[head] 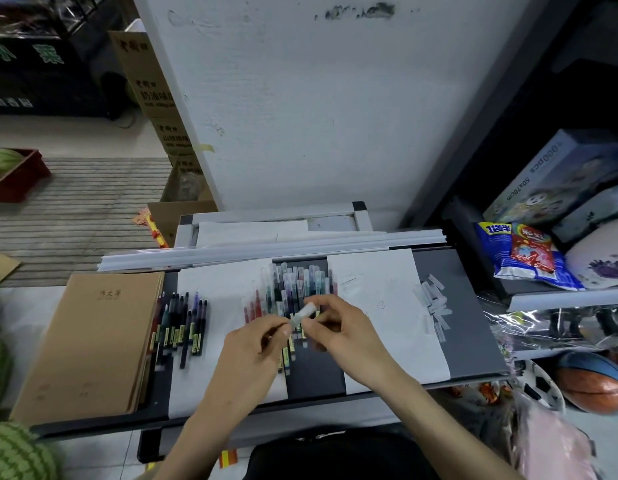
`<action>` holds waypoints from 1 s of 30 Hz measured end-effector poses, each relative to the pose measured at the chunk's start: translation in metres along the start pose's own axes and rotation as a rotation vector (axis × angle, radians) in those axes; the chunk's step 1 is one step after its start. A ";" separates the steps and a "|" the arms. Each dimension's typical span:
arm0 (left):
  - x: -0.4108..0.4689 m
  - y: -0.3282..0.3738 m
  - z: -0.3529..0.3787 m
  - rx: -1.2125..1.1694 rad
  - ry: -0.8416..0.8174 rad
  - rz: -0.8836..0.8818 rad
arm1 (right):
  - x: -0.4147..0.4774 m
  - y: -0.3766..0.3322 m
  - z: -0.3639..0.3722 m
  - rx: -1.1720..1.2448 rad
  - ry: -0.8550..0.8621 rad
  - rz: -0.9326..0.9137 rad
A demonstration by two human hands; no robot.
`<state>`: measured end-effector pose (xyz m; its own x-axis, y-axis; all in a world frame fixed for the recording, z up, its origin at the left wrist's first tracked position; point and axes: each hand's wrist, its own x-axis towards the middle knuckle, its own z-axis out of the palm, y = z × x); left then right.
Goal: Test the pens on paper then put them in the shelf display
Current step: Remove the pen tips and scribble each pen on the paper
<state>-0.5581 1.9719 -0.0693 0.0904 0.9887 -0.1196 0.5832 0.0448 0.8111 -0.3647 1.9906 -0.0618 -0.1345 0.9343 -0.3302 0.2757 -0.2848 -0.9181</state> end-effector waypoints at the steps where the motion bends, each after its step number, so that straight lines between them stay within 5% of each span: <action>1: 0.004 -0.008 0.002 -0.027 0.043 -0.068 | 0.003 0.008 0.000 -0.075 0.024 0.025; 7: 0.026 -0.061 0.003 0.001 0.232 -0.328 | 0.017 0.063 -0.045 -0.524 0.173 0.140; 15: 0.055 -0.093 0.006 0.072 0.228 -0.445 | 0.018 0.108 -0.130 -0.978 0.414 0.341; 30: 0.087 -0.091 0.019 0.153 0.167 -0.460 | 0.019 0.120 -0.130 -0.952 0.455 0.317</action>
<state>-0.5879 2.0508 -0.1648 -0.3259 0.8817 -0.3413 0.6450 0.4713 0.6016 -0.2102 2.0018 -0.1496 0.3814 0.8953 -0.2301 0.8829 -0.4266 -0.1965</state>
